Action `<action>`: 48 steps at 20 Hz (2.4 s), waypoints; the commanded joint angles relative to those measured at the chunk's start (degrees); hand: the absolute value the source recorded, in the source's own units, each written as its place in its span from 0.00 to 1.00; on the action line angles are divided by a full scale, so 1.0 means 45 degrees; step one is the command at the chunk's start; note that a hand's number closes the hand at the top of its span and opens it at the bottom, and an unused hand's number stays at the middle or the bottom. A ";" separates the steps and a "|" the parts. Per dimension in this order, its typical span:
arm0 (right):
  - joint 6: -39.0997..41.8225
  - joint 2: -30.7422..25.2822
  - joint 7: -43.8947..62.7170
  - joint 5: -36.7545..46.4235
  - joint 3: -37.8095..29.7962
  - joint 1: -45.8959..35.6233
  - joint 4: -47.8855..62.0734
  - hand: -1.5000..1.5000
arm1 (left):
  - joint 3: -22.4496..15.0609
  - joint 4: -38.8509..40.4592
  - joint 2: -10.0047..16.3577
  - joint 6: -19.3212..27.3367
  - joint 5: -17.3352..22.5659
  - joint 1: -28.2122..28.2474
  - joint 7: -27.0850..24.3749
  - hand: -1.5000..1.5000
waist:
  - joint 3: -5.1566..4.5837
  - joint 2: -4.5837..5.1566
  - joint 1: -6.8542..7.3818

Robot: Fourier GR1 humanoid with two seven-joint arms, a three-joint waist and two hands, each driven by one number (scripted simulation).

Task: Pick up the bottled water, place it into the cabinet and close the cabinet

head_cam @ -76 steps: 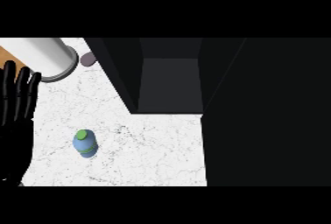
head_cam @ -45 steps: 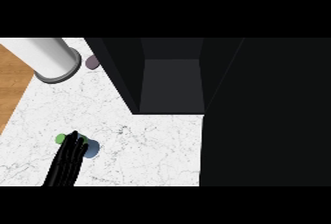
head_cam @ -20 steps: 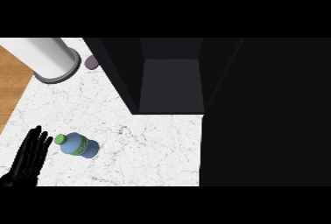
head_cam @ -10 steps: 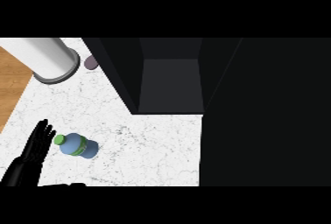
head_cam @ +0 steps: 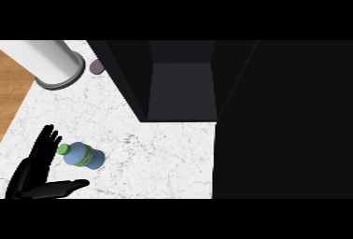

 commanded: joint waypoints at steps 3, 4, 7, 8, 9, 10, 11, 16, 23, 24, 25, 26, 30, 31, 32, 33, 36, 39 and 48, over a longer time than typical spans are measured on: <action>-0.0078 0.0186 -0.0018 -0.0041 0.0151 0.0237 -0.0113 0.00 | 0.0728 0.3919 0.0197 -0.1035 0.0163 -0.1236 -0.2102 0.00 | -0.0008 0.0011 -0.0038; -0.0223 0.0058 0.0392 -0.0227 -0.0094 -0.0475 0.0010 0.00 | 0.0779 0.4583 0.0115 -0.1019 0.0200 -0.1659 -0.2106 0.00 | -0.0008 0.0021 -0.0015; 0.0248 -0.0120 -0.0260 -0.0271 -0.0417 0.0234 0.0192 0.00 | 0.0919 0.5321 0.0371 -0.1476 0.0259 -0.2143 -0.2319 0.00 | -0.0003 0.0005 -0.0030; -0.0058 0.0031 0.0123 0.0081 -0.0121 -0.0194 0.0193 0.00 | 0.0603 0.4389 0.0035 -0.1362 -0.0021 -0.1008 -0.2701 0.00 | 0.0001 -0.0002 0.0041; 0.0443 -0.0110 -0.0705 0.0311 -0.0385 -0.0151 0.0845 0.00 | 0.0748 0.5449 0.0197 -0.1249 -0.0214 -0.1844 -0.3054 0.00 | 0.0000 0.0002 0.0001; -0.0110 0.0383 -0.0278 0.0779 0.0419 -0.0324 0.0677 0.00 | 0.0981 0.7368 0.0314 -0.1282 -0.0311 -0.3241 -0.3739 0.00 | -0.0013 0.0028 -0.0077; -0.0319 0.0311 0.0205 0.0558 0.0307 -0.0770 0.0481 0.00 | 0.1027 0.6663 0.0504 -0.1498 0.0017 -0.3065 -0.2875 0.00 | -0.0003 0.0011 0.0005; -0.0295 0.0248 0.0478 0.0064 0.0345 -0.0124 -0.0332 0.00 | 0.0823 0.7539 0.0185 -0.1284 -0.0312 -0.3491 -0.3503 0.00 | -0.0001 0.0004 -0.0002; 0.0030 -0.0139 0.0369 -0.0412 -0.0193 -0.0201 -0.0239 0.00 | 0.1385 1.1943 0.0563 -0.2013 -0.0460 -0.5584 -0.5631 0.00 | -0.0016 0.0039 -0.0128; 0.0125 -0.0038 0.0020 0.0265 0.0298 0.0641 -0.0501 0.00 | 0.1276 1.0722 0.0440 -0.2788 -0.0011 -0.4497 -0.5321 0.00 | -0.0004 0.0000 -0.0052; -0.0111 0.0222 0.0269 0.0480 0.0739 0.0263 -0.0236 0.00 | 0.1401 1.1035 0.0651 -0.3130 0.0165 -0.4917 -0.5009 0.00 | -0.0005 0.0008 -0.0040; -0.0171 0.0291 -0.0184 0.0453 0.0259 -0.0342 0.0486 0.00 | 0.1320 1.1499 0.0585 -0.2984 -0.0030 -0.5350 -0.5306 0.00 | -0.0005 0.0017 -0.0043; 0.0381 -0.0004 -0.0497 0.0046 0.0089 0.0097 0.0579 0.00 | 0.1301 1.2524 0.0306 -0.3624 0.0079 -0.5864 -0.5305 0.00 | -0.0010 0.0027 -0.0116; -0.0180 -0.0006 0.0460 0.0068 -0.0001 -0.0900 0.0432 0.00 | 0.1130 1.2365 -0.0101 -0.3054 -0.0121 -0.5566 -0.5799 0.00 | -0.0006 0.0025 -0.0024; -0.0487 0.0066 0.0920 0.0079 0.0220 -0.0332 -0.0412 0.00 | 0.1119 1.2069 0.0168 -0.3846 0.0075 -0.5096 -0.5606 0.00 | -0.0005 0.0012 -0.0009; -0.0315 0.0027 0.0776 -0.0278 -0.0039 -0.0899 0.0241 0.00 | 0.1323 1.2463 0.0192 -0.3869 0.0290 -0.5747 -0.5216 0.00 | -0.0005 0.0024 -0.0020; 0.0040 0.0150 -0.0004 0.0249 0.0352 -0.0592 0.0782 0.00 | 0.1083 1.2813 -0.0090 -0.4072 0.0045 -0.5656 -0.5907 0.00 | -0.0006 0.0022 -0.0049; -0.0141 0.0008 0.0460 -0.0164 0.0139 -0.0420 0.0121 0.00 | 0.0931 1.3386 0.0007 -0.4256 -0.0238 -0.6080 -0.6341 0.00 | -0.0012 0.0036 -0.0100; 0.0046 -0.0405 0.0380 -0.0799 -0.0851 -0.1361 0.0958 0.00 | 0.0596 1.2958 -0.0464 -0.3996 -0.0303 -0.6334 -0.6252 1.00 | 0.0002 0.0006 0.0022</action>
